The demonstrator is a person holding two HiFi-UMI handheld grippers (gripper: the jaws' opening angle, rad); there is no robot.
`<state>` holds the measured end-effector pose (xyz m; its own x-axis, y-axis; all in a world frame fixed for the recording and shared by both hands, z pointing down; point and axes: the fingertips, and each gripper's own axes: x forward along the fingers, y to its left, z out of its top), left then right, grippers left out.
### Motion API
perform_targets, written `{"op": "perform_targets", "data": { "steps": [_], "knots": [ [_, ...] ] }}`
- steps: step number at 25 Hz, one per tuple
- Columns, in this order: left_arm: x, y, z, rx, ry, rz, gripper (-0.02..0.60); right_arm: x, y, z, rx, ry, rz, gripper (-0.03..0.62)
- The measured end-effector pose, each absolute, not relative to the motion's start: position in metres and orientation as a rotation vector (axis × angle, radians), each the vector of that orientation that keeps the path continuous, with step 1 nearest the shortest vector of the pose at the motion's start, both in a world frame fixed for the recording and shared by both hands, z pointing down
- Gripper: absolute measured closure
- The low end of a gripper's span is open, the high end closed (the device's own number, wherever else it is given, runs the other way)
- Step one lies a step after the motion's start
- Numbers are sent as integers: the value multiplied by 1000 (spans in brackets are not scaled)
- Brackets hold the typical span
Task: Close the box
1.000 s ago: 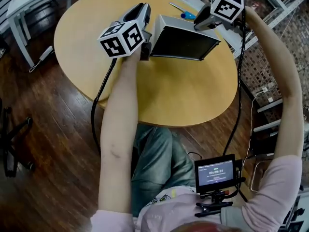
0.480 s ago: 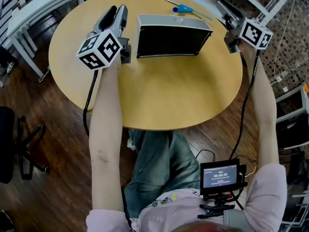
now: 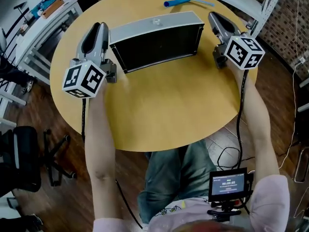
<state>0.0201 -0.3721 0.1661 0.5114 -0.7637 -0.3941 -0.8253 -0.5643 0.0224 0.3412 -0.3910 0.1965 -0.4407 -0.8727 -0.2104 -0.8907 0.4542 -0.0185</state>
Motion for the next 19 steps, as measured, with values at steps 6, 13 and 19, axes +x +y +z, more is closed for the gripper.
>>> {"op": "perform_targets", "data": {
  "steps": [6,13,19],
  "knots": [
    [20,-365,165,-2566,1360,552,516,338,-369,188,-1481,2513,245,591],
    [21,-362,168,-2549,1349,544,526,343,-363,189,-1490,2480,289,591],
    [23,-360,163,-2525,1338,536,543,344,-368,189,-1480,2488,281,591]
  ]
}}
